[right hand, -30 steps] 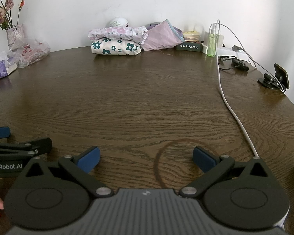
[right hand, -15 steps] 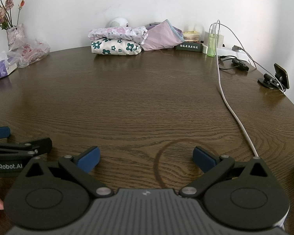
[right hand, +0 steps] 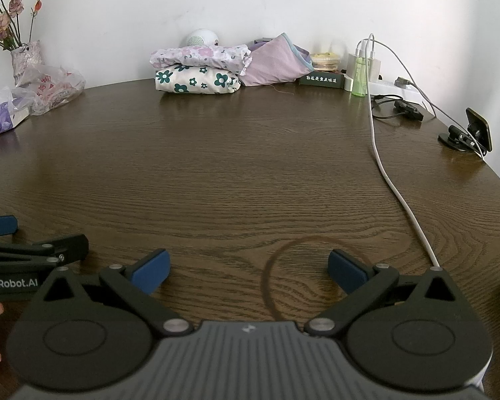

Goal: Fold clothes

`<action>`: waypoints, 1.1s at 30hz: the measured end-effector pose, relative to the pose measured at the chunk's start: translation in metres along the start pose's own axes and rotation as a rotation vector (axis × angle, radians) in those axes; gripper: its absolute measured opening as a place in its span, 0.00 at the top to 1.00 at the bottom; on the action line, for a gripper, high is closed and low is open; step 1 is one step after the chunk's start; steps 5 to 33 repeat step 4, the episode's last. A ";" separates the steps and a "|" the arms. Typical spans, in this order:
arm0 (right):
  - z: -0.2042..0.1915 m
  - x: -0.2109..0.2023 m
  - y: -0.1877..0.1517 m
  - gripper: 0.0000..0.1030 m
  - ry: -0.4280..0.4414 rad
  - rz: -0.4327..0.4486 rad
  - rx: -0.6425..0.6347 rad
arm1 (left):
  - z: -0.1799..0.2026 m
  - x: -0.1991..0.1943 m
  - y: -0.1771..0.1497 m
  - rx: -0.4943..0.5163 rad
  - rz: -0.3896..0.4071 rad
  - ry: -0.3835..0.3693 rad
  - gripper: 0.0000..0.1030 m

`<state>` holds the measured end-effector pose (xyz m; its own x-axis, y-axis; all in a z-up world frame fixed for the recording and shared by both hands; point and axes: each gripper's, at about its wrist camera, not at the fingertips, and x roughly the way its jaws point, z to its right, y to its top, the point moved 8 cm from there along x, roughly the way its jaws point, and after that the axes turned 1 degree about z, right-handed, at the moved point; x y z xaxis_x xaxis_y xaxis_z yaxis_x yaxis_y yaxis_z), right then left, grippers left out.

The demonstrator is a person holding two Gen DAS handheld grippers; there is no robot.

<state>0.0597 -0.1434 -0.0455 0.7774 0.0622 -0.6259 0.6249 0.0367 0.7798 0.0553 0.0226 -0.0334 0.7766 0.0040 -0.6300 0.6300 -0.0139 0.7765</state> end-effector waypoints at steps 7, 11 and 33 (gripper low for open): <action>0.000 0.000 0.000 0.01 0.000 0.000 0.000 | 0.000 0.000 0.000 0.001 0.000 0.000 0.00; 0.000 0.000 0.000 0.01 0.000 0.000 0.000 | 0.000 0.000 0.000 0.001 0.000 0.000 0.00; 0.000 0.000 0.000 0.01 0.000 0.000 0.000 | 0.000 0.000 0.000 0.001 0.000 0.000 0.00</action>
